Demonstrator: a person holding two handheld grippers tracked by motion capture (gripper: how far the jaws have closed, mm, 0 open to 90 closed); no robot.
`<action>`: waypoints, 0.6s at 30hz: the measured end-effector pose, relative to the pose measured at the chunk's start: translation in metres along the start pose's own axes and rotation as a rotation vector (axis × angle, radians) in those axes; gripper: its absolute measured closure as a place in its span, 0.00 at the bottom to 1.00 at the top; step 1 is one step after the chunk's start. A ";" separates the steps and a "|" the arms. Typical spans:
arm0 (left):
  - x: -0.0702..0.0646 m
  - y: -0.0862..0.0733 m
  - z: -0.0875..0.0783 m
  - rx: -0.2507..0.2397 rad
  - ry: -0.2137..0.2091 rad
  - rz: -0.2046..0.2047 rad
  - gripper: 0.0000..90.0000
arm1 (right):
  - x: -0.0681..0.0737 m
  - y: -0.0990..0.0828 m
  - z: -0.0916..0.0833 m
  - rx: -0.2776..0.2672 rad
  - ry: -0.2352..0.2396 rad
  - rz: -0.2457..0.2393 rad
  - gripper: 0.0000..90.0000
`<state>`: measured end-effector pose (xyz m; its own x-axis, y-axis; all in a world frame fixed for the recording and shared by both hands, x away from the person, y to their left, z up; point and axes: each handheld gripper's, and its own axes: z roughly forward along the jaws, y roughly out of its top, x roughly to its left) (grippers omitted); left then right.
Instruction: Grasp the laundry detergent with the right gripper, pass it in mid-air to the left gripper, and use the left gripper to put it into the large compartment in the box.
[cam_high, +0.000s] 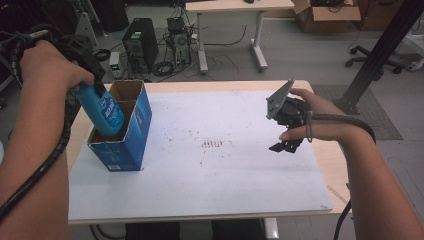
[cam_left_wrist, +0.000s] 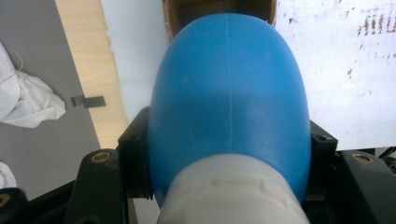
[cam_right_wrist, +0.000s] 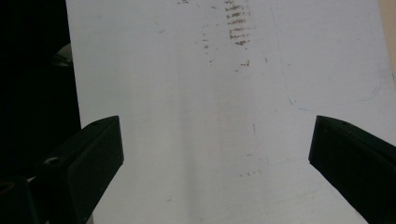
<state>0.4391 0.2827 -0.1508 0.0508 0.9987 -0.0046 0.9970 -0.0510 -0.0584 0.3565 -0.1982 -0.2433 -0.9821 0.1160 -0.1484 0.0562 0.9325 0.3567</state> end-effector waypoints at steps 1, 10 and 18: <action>0.000 0.000 0.001 0.001 0.001 0.002 0.42 | 0.000 0.000 0.001 0.000 0.000 0.000 0.03; -0.002 0.002 0.016 0.004 -0.003 0.009 0.42 | 0.004 0.002 0.008 0.002 0.006 -0.011 0.03; -0.007 0.002 0.029 0.008 0.013 0.017 0.42 | 0.007 0.005 0.010 0.000 0.011 -0.025 0.03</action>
<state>0.4395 0.2754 -0.1801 0.0688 0.9976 0.0075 0.9955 -0.0681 -0.0666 0.3518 -0.1894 -0.2518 -0.9851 0.0893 -0.1472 0.0321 0.9352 0.3526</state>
